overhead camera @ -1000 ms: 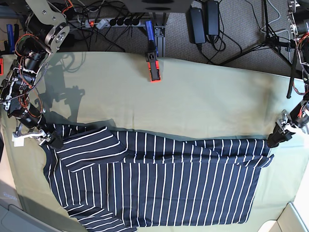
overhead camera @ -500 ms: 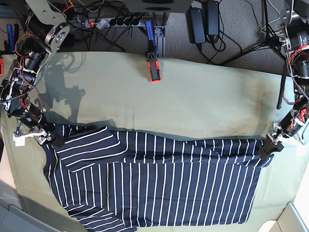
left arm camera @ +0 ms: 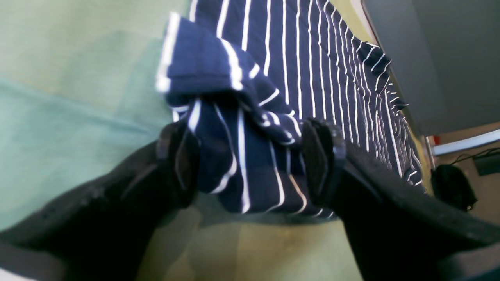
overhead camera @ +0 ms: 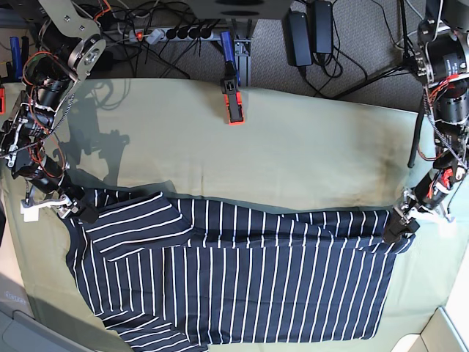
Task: Fold the T-shirt properly
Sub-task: 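Lower the folded edge onto the shirt and adjust both grippers' hold, then drag the folded shirt with both grippers back toward the robot, then release the shirt and move both grippers to the hem corners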
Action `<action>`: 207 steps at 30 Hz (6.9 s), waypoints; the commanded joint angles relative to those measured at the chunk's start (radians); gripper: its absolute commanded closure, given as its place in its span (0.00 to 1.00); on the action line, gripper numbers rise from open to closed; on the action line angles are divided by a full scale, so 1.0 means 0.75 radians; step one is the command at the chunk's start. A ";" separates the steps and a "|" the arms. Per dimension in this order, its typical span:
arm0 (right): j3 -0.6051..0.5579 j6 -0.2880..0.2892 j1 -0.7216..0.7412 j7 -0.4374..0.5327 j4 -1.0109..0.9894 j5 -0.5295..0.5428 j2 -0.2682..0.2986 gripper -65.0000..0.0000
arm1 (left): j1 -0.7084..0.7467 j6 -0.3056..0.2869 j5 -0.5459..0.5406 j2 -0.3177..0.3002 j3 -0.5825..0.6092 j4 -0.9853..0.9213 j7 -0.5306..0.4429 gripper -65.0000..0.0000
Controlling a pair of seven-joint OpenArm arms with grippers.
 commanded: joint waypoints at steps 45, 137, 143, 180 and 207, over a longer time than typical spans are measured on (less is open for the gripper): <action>0.002 0.057 -0.145 -0.203 0.035 0.298 0.181 1.00 | 0.232 -0.073 -0.049 -0.082 -0.006 0.454 0.098 1.00; 0.000 0.165 -0.281 -0.103 0.342 0.369 0.428 0.33 | 0.625 -0.073 -0.039 -0.254 -0.292 1.064 0.116 0.46; -0.083 0.164 -0.096 0.013 0.263 0.156 0.426 0.33 | 0.334 -0.073 0.129 -0.256 -0.015 0.936 0.074 0.46; -0.403 0.115 0.299 0.492 -0.548 -0.233 0.209 0.33 | 0.270 -0.073 0.047 -0.252 0.078 0.875 0.184 0.46; -0.403 0.126 0.299 0.350 -0.397 -0.179 0.181 0.52 | 0.068 -0.019 0.132 -0.244 0.078 0.500 0.070 0.46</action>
